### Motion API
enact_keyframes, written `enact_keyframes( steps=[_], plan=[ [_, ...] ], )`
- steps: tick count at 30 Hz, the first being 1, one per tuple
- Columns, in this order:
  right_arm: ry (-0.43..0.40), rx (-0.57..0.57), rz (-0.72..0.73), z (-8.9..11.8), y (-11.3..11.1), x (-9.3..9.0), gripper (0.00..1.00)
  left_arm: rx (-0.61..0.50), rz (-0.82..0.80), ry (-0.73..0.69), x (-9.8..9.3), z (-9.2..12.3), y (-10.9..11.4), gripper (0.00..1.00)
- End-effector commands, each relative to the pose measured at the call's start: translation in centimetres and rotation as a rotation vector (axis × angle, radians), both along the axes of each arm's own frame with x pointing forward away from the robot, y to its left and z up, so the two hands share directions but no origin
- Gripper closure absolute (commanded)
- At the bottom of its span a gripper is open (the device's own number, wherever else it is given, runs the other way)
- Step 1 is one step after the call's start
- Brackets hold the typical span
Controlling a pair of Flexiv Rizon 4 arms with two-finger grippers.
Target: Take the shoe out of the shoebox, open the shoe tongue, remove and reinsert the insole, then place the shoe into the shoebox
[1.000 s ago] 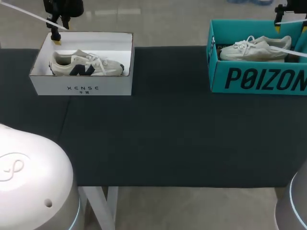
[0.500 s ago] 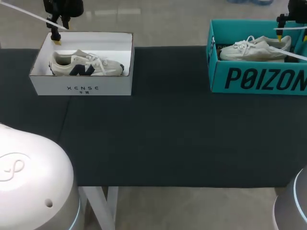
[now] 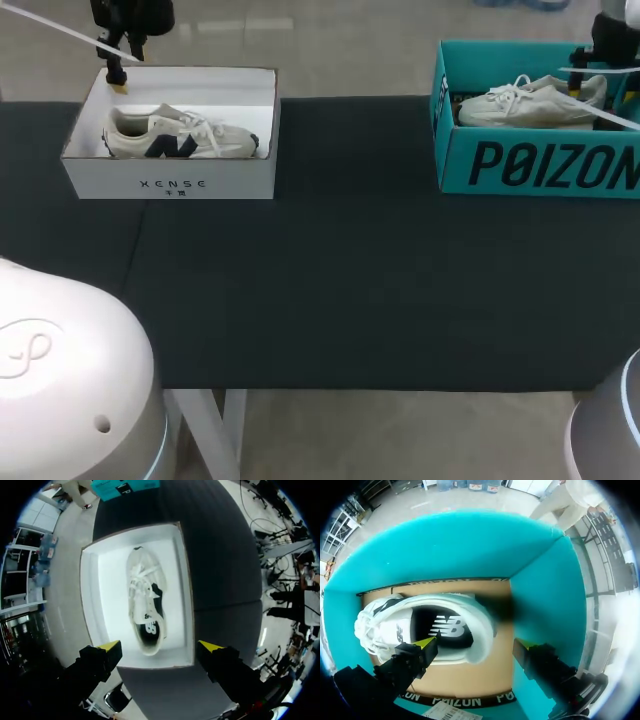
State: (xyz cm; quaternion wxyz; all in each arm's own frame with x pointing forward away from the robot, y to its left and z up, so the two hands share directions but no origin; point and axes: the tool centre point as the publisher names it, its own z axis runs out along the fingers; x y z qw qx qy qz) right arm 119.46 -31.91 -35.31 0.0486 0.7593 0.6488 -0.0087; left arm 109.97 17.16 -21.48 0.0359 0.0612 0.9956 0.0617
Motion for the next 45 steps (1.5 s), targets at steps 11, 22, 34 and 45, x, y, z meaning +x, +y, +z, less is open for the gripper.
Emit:
enact_keyframes(
  steps=[11, 22, 34, 45],
  plan=[
    [0.083, 0.019, 0.027, -2.8, -0.8, 3.6, 0.00, -0.001, -0.001, -0.003, -0.1, -0.1, 0.0, 0.00],
    [0.122, 0.031, 0.052, -3.8, -1.0, 4.2, 0.00, -0.001, -0.001, -0.003, -0.1, -0.1, 0.0, 0.00],
    [0.149, 0.019, 0.033, -3.9, -1.3, 4.0, 0.19, -0.001, -0.001, -0.003, -0.1, -0.1, 0.0, 0.00],
    [0.191, -0.019, 0.048, -3.9, -1.7, 4.1, 0.50, -0.001, -0.001, -0.003, -0.1, -0.1, 0.0, 0.00]
  ],
)
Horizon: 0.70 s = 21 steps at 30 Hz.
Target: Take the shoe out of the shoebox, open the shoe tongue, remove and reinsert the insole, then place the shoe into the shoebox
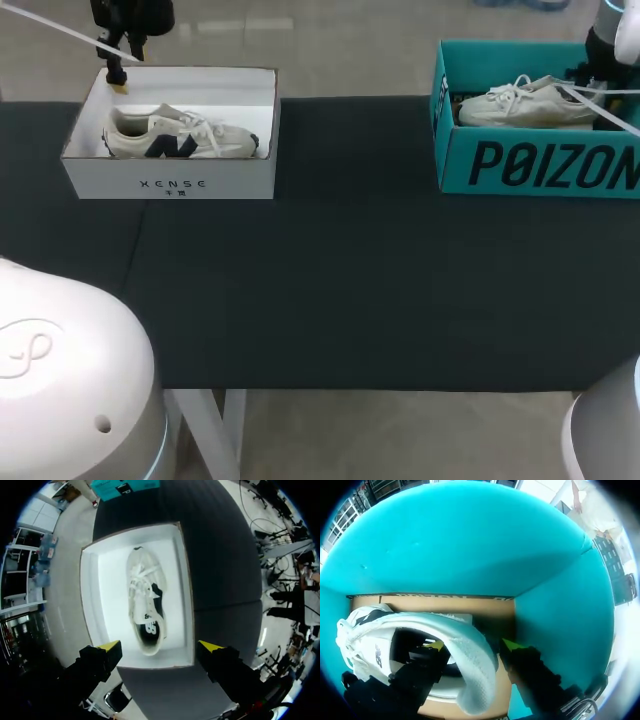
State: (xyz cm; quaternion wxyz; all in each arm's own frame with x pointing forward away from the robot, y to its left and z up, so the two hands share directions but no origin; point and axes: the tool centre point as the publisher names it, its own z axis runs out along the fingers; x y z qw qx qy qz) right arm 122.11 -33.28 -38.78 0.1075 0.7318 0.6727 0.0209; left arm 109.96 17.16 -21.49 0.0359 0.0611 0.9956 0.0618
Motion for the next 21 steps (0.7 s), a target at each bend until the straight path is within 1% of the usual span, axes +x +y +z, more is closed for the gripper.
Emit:
enact_keyframes(
  steps=[1, 4, 9, 11, 15, 17, 21],
  plan=[
    [0.312, 0.021, -0.034, -0.45, -0.32, 1.41, 0.50, -0.001, -0.001, -0.003, -0.11, -0.07, 0.03, 0.00],
    [0.319, 0.013, -0.037, -0.40, -0.25, 1.23, 0.46, -0.001, -0.001, -0.003, -0.11, -0.07, 0.03, 0.00],
    [0.336, 0.016, -0.059, -0.66, -0.57, 0.93, 0.36, -0.001, -0.001, -0.003, -0.11, -0.07, 0.03, 0.00],
    [0.340, 0.013, -0.069, -0.69, -0.72, 0.96, 0.40, -0.001, -0.001, -0.003, -0.11, -0.07, 0.03, 0.00],
    [0.349, 0.010, -0.082, -0.77, -0.98, 1.16, 0.45, -0.001, -0.001, -0.003, -0.11, -0.07, 0.03, 0.00],
    [0.353, 0.010, -0.088, -0.86, -1.10, 1.24, 0.51, -0.001, -0.001, -0.003, -0.11, -0.07, 0.03, 0.00],
    [0.364, 0.002, -0.095, -0.86, -1.13, 1.29, 0.52, -0.001, -0.001, -0.003, -0.11, -0.07, 0.03, 0.00]
  ],
)
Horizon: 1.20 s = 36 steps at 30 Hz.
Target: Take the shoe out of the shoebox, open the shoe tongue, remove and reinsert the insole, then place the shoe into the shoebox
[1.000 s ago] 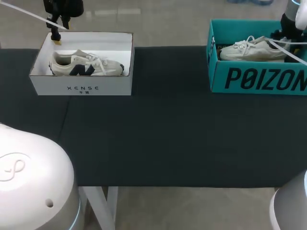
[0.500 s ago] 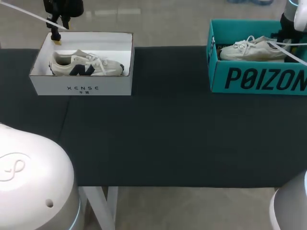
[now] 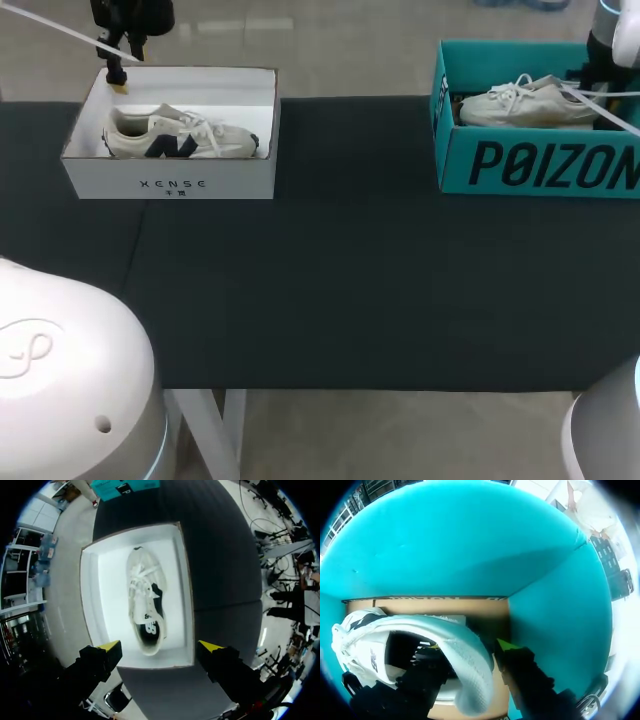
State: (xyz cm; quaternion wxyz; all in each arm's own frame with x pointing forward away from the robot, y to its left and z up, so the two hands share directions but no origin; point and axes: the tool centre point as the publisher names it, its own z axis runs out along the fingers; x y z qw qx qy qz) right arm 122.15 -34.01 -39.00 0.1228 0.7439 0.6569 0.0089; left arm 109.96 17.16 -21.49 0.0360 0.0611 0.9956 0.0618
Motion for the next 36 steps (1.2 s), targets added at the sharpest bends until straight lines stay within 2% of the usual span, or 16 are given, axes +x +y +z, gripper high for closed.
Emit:
enact_keyframes(
  steps=[1, 7, 11, 12, 15, 16, 25, 36],
  plan=[
    [0.372, 0.042, -0.063, -0.6, -0.4, 1.3, 0.52, -0.001, -0.001, -0.003, -0.1, -0.1, 0.0, 0.00],
    [0.391, 0.036, -0.082, -0.5, -0.6, 1.0, 0.54, -0.001, -0.001, -0.003, -0.1, -0.1, 0.0, 0.00],
    [0.396, 0.031, -0.091, -0.2, -0.7, 0.7, 0.60, -0.001, -0.001, -0.003, -0.1, -0.1, 0.0, 0.00],
    [0.398, 0.028, -0.094, -0.1, -0.8, 0.6, 0.64, -0.001, -0.001, -0.003, -0.1, -0.1, 0.0, 0.00],
    [0.398, 0.021, -0.099, 0.4, -0.9, 0.5, 0.98, -0.001, -0.001, -0.003, -0.1, -0.1, 0.0, 0.00],
    [0.396, 0.018, -0.104, 0.6, -0.9, 0.4, 1.00, -0.001, -0.001, -0.003, -0.1, -0.1, 0.0, 0.00],
    [0.373, 0.006, -0.116, 2.4, -0.8, -0.1, 1.00, -0.001, -0.001, -0.003, -0.1, -0.1, 0.0, 0.00],
    [0.326, 0.058, -0.169, 6.6, 0.0, -0.9, 1.00, -0.001, -0.001, -0.003, -0.1, -0.1, 0.0, 0.00]
  ],
)
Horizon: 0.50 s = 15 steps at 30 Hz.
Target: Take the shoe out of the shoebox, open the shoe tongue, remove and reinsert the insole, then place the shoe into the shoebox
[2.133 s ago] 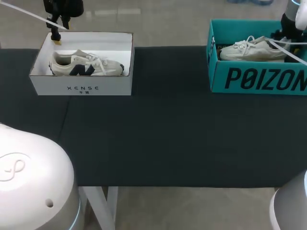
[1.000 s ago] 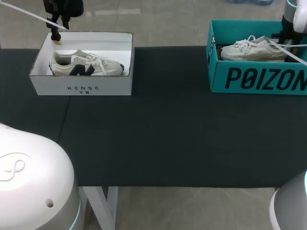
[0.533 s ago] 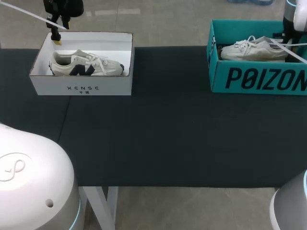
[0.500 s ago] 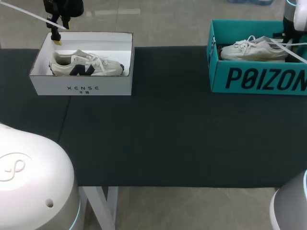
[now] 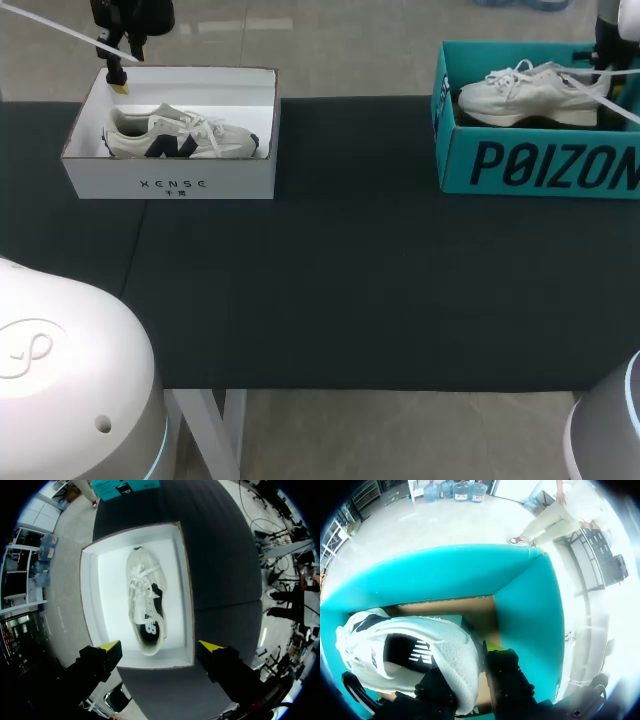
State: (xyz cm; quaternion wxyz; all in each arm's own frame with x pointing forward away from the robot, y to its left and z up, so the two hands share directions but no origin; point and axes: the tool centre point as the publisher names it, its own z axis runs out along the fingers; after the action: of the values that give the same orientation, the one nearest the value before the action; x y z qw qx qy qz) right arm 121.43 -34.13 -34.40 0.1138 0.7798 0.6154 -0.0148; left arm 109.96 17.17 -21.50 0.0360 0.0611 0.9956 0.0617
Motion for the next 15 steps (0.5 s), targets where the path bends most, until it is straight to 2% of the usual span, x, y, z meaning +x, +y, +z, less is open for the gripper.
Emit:
enact_keyframes(
  steps=[1, 7, 11, 12, 15],
  plan=[
    [0.286, 0.080, -0.060, 2.2, 0.2, -0.3, 1.00, -0.001, -0.001, -0.003, -0.1, -0.1, 0.0, 0.00],
    [0.269, 0.091, -0.088, 5.0, 1.2, -2.6, 1.00, -0.001, -0.001, -0.003, -0.1, -0.1, 0.0, 0.00],
    [0.237, 0.058, -0.079, 7.6, 1.8, -4.4, 1.00, -0.001, -0.001, -0.003, -0.1, -0.1, 0.0, 0.00],
    [0.222, 0.051, -0.085, 8.7, 1.9, -5.1, 1.00, -0.001, -0.001, -0.003, -0.1, -0.1, 0.0, 0.00],
    [0.195, 0.047, -0.088, 10.3, 2.3, -6.2, 1.00, -0.001, -0.001, -0.003, -0.1, -0.1, 0.0, 0.00]
  ],
)
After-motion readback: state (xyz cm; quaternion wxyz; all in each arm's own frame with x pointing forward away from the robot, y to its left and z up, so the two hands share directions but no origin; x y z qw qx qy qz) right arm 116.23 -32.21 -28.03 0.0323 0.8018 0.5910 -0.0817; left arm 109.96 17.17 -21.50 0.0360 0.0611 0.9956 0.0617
